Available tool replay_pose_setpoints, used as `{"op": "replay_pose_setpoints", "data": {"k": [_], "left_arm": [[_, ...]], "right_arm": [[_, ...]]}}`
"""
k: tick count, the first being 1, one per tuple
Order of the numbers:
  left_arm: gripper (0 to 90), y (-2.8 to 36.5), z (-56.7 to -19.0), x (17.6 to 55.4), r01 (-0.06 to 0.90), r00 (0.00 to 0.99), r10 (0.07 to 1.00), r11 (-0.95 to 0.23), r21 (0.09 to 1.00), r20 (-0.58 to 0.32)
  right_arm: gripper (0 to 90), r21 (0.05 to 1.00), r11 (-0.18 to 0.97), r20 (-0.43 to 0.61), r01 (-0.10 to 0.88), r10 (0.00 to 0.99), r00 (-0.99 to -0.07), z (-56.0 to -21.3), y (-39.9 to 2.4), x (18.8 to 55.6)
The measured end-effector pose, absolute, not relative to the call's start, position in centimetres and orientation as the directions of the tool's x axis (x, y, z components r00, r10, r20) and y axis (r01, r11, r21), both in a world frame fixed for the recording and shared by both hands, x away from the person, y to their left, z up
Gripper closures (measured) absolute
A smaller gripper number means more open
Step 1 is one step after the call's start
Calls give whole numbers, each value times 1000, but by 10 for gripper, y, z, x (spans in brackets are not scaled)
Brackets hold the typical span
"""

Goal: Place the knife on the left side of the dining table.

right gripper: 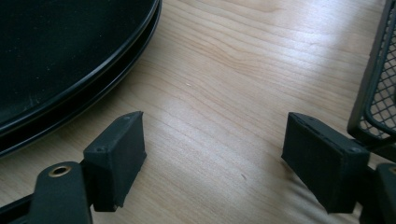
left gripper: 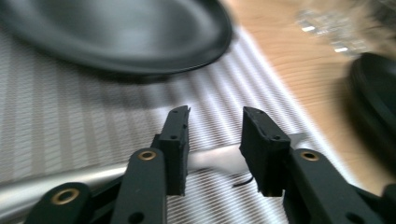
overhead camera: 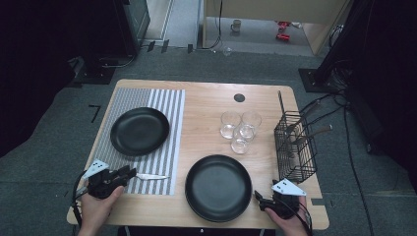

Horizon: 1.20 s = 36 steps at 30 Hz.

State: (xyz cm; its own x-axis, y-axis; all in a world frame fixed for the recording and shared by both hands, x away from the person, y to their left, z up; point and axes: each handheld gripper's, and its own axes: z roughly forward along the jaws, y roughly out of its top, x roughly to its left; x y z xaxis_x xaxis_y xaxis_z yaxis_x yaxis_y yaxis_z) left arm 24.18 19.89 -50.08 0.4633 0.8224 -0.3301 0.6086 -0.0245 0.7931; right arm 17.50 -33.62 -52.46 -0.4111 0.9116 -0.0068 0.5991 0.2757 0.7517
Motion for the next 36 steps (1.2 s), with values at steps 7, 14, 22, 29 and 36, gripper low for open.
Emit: {"op": "replay_pose_setpoints", "data": {"k": [7,14,22,29,36], "left_arm": [[474,184,-499,241,552,504,803,-18,834,-317],[377,169,-500,242,536,522,793,-19,844,-314],[301,163,-503,245,555,527,789,-37,831,-317],[151,157,-505,248,575,520,805,-83,814,-286],[109,156,-505,249,580,518,808,-89,810,-282]], "right_arm": [[212,763,276,-20,584,914,-406,-524,-335,173],[217,784,264,-24,561,917,-397,-521,-332,171],[230,825,242,-32,511,923,-385,-498,-324,165],[234,868,207,-36,451,933,-359,-470,-319,161],[262,904,209,-69,372,932,-356,-444,-312,162]]}}
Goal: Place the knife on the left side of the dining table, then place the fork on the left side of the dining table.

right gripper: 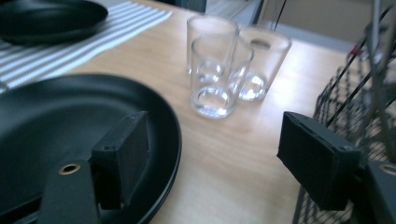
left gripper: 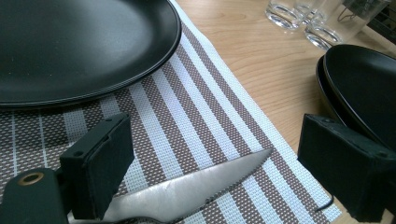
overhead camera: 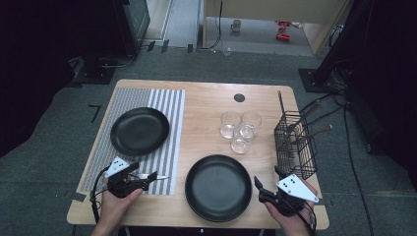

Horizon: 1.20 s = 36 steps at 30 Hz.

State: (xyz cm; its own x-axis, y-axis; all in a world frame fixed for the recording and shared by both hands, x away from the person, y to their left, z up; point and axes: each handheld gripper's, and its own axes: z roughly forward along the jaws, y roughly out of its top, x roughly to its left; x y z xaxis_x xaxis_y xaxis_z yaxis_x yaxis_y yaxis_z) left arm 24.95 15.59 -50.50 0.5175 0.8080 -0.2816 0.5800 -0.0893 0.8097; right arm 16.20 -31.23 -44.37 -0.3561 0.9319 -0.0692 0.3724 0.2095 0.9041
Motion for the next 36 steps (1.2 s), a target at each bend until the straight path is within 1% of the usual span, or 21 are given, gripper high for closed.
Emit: {"op": "replay_pose_setpoints", "data": {"k": [5,8,12,14,16,19,22,25,27,29,33,36], "left_arm": [[110,156,-506,251,586,515,810,-97,804,-278],[110,154,-506,251,588,516,810,-100,803,-277],[110,152,-507,252,587,519,811,-110,802,-270],[110,151,-507,251,588,521,811,-113,801,-268],[111,151,-507,251,587,523,812,-123,801,-258],[112,150,-508,252,588,523,813,-126,799,-256],[116,150,-508,252,590,521,815,-128,797,-255],[117,150,-508,251,591,521,815,-130,796,-254],[118,149,-509,251,593,521,815,-133,794,-252],[119,149,-510,252,595,522,815,-136,792,-253],[124,147,-509,252,596,522,815,-137,791,-252],[128,146,-510,251,596,522,817,-143,790,-245]], "right_arm": [[278,931,182,-83,318,950,-302,-425,-316,164],[277,943,169,-99,285,964,-245,-416,-320,167],[265,950,128,-79,284,981,-177,-403,-328,179],[295,954,123,-84,275,985,-150,-399,-331,185],[344,953,127,-86,277,984,-153,-396,-334,191],[358,948,123,-88,292,988,-129,-394,-337,201],[380,946,108,-85,306,993,-87,-394,-339,210],[415,948,97,-82,303,995,-61,-394,-340,218],[437,949,91,-76,302,995,-61,-393,-340,223],[479,946,99,-91,308,995,-40,-393,-339,228],[517,937,113,-114,331,993,-17,-394,-337,237],[572,928,146,-165,343,986,25,-396,-333,243]]}}
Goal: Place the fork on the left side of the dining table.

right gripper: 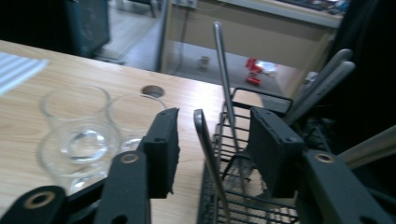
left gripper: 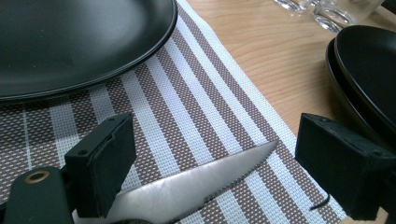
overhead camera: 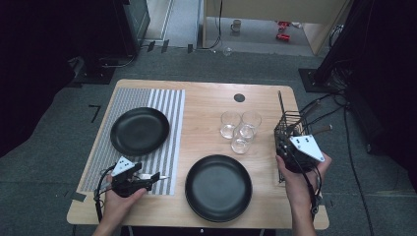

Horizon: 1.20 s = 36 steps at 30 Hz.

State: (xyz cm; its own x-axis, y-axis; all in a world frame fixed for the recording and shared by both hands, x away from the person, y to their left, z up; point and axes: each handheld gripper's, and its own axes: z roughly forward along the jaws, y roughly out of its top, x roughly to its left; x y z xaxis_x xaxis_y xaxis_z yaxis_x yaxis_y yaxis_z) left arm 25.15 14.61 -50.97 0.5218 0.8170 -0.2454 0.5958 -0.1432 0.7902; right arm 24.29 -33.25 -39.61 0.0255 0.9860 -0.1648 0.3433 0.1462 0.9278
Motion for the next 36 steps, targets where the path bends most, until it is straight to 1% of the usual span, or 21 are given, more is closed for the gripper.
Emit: {"op": "replay_pose_setpoints", "data": {"k": [2,4,7,10,11,15,18,20,22,32,36], "left_arm": [[131,146,-510,252,598,519,819,-145,788,-243],[136,146,-511,253,608,508,828,-150,779,-237],[137,148,-512,253,614,501,831,-145,776,-241],[140,149,-512,253,615,497,834,-142,776,-241],[140,149,-512,253,615,496,834,-142,776,-240],[142,149,-512,253,617,490,838,-141,774,-239],[142,149,-512,253,617,490,838,-141,774,-238],[143,148,-512,253,615,491,838,-140,776,-238],[143,148,-512,253,613,495,836,-142,777,-238],[144,146,-511,251,605,504,830,-141,784,-239],[144,146,-510,250,602,509,826,-143,786,-240]], "right_arm": [[648,922,177,-206,345,977,48,-398,-330,245],[675,913,219,-257,344,964,70,-400,-328,246],[741,915,225,-263,334,962,73,-402,-327,247],[845,922,219,-255,318,964,78,-402,-328,245],[866,926,214,-250,312,965,78,-402,-329,245],[880,936,215,-254,280,961,113,-403,-333,241],[881,950,179,-218,256,967,134,-402,-341,236],[882,959,172,-211,223,964,163,-400,-346,233],[882,970,152,-185,191,967,172,-397,-352,228],[882,991,65,-80,119,989,125,-375,-368,209],[882,995,52,-61,86,992,106,-363,-368,201]]}}
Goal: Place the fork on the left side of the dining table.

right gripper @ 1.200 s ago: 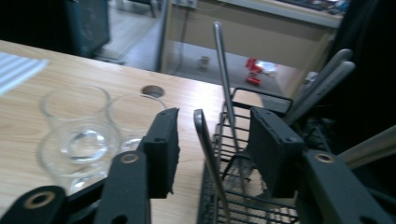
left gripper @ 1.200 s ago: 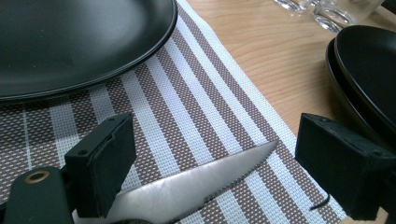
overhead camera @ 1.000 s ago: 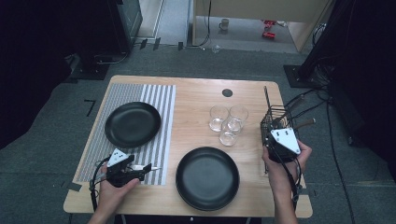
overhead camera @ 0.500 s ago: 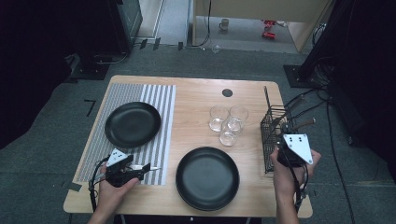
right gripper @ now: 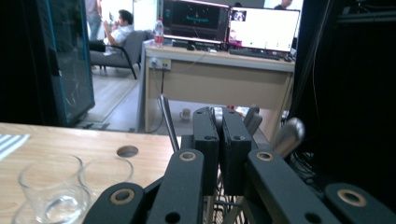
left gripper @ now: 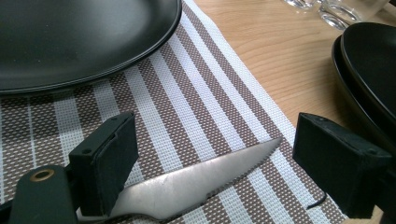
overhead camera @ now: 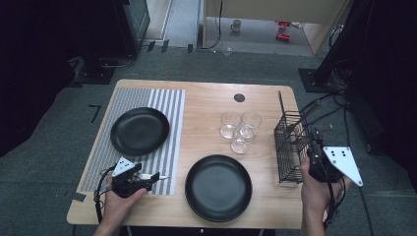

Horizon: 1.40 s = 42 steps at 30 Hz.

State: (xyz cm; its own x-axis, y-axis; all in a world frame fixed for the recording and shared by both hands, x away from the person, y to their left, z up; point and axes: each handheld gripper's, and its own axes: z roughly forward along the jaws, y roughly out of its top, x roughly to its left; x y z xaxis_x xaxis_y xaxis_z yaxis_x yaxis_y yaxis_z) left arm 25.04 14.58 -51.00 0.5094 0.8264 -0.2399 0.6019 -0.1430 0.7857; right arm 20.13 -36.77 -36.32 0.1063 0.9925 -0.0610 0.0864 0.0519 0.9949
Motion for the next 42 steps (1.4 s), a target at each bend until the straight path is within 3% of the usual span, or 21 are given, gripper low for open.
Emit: {"op": "replay_pose_setpoints", "data": {"k": [25,33,42], "left_arm": [[144,132,-500,246,556,544,808,-144,819,-227],[144,126,-492,247,551,550,786,-87,830,-283],[145,110,-485,249,479,562,783,-43,877,-268]], "right_arm": [[882,998,61,-60,-28,998,33,-316,-333,188],[882,998,59,-60,-38,998,-3,-313,-319,193],[882,998,48,-50,-43,997,-51,-311,-302,199]]}}
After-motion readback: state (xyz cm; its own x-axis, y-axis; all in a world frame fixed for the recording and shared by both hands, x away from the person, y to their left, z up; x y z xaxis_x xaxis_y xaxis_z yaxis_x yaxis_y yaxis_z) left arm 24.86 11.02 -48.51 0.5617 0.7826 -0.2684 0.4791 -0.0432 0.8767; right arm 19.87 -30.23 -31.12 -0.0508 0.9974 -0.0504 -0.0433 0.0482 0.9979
